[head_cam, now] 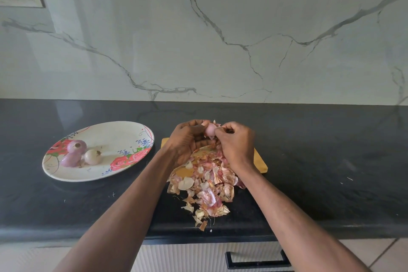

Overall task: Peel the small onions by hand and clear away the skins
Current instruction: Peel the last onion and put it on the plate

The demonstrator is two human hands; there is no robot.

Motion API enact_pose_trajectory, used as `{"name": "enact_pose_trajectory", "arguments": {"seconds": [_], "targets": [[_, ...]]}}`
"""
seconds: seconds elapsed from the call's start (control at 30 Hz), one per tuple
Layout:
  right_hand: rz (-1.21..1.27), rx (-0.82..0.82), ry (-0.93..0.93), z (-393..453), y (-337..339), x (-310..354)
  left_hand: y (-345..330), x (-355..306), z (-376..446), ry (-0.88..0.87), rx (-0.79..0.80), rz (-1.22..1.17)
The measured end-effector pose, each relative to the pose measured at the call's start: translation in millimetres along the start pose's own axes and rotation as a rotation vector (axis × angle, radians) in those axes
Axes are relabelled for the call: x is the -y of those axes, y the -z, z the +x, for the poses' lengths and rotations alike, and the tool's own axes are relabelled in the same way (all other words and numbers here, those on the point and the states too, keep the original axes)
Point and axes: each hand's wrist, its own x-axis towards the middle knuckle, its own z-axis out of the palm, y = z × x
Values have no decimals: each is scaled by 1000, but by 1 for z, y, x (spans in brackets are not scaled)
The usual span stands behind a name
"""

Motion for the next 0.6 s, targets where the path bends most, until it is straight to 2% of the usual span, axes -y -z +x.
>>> {"name": "enact_pose_trajectory", "arguments": {"seconds": [0.13,0.23,0.6], "targets": [[66,-19,-149,6,4,-5,2,-5,-2,22,27,-114],[54,39,-182,8,4,-5,4,-7,-3,42,68,-173],[-29,123,124,-2,5,6,5,-5,0,-7,3,-78]]}}
